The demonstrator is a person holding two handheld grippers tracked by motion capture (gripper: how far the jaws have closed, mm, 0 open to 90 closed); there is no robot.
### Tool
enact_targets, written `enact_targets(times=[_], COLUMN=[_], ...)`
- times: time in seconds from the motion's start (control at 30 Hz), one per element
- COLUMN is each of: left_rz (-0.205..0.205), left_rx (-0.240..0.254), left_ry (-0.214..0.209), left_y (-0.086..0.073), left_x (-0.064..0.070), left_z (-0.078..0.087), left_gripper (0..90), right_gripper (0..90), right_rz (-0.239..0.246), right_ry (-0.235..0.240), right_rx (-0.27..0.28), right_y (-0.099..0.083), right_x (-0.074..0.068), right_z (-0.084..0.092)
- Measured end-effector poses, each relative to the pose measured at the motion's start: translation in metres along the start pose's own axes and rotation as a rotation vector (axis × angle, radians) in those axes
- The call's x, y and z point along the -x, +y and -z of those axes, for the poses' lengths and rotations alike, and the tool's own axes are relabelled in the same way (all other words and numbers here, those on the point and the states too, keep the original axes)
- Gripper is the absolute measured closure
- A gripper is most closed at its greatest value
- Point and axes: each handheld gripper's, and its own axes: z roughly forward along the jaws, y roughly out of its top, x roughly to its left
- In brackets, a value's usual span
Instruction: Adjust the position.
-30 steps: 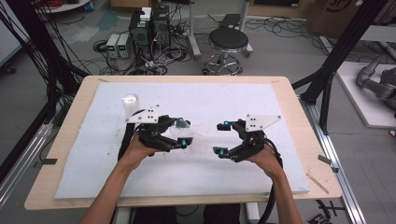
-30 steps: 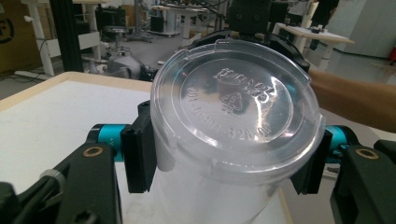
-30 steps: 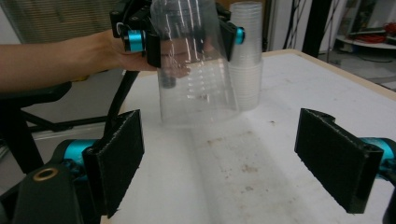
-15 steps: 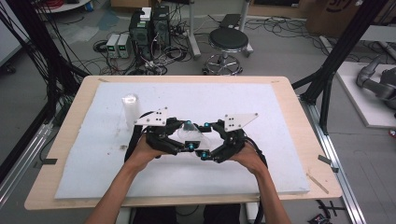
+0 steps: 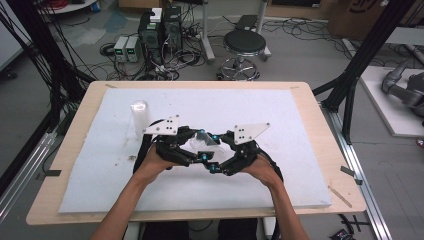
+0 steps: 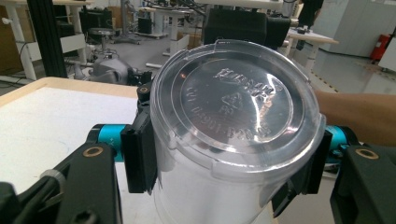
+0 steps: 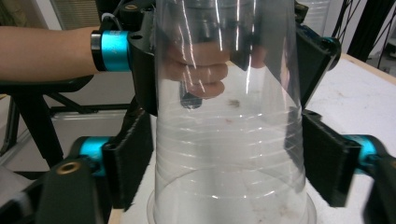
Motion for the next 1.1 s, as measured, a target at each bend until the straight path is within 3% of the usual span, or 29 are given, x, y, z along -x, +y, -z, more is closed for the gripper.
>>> enact_targets(times=[0.17, 0.27, 0.33, 0.63, 0.7, 0.8, 0.83, 0.9, 1.03, 1.1], left_rz=[-0.004, 0.002, 0.001, 0.002, -0.012, -0.029, -0.029, -0.028, -0.062, -0.063], left_rx=[0.018, 0.020, 0.013, -0.015, -0.073, -0.210, -0.293, -0.389, -0.639, -0.722], left_ry=[0.004, 0.041, 0.042, 0.079, 0.092, 0.111, 0.100, 0.080, 0.053, 0.062], left_y=[0.001, 0.001, 0.001, 0.002, 0.006, 0.015, 0.020, 0.024, 0.031, 0.033], left_x=[0.000, 0.000, 0.000, 0.002, 0.003, 0.005, 0.005, 0.005, 0.005, 0.002], left_z=[0.002, 0.002, 0.003, 0.014, 0.018, 0.021, 0.022, 0.021, 0.015, 0.013], left_gripper=[34.8, 11.8, 7.4, 7.0, 7.7, 8.4, 8.8, 9.8, 12.5, 13.7], right_gripper=[35.9, 36.3, 36.3, 36.3, 36.4, 36.6, 36.6, 36.7, 36.8, 36.9], right_rz=[0.034, 0.038, 0.038, 0.024, 0.019, -0.002, -0.004, -0.017, 0.000, 0.021], right_ry=[-0.019, -0.025, -0.028, -0.036, -0.035, -0.041, -0.039, -0.029, -0.014, -0.013], right_rx=[-0.002, -0.008, -0.008, -0.026, -0.048, -0.101, -0.128, -0.214, -0.400, -0.508], right_y=[0.001, 0.001, 0.001, 0.000, 0.001, 0.005, 0.007, 0.013, 0.024, 0.029], right_x=[0.000, 0.000, 0.001, 0.001, 0.001, 0.001, 0.002, 0.004, 0.005, 0.005], right_z=[0.001, 0.002, 0.002, 0.003, 0.004, 0.006, 0.007, 0.007, 0.002, -0.002])
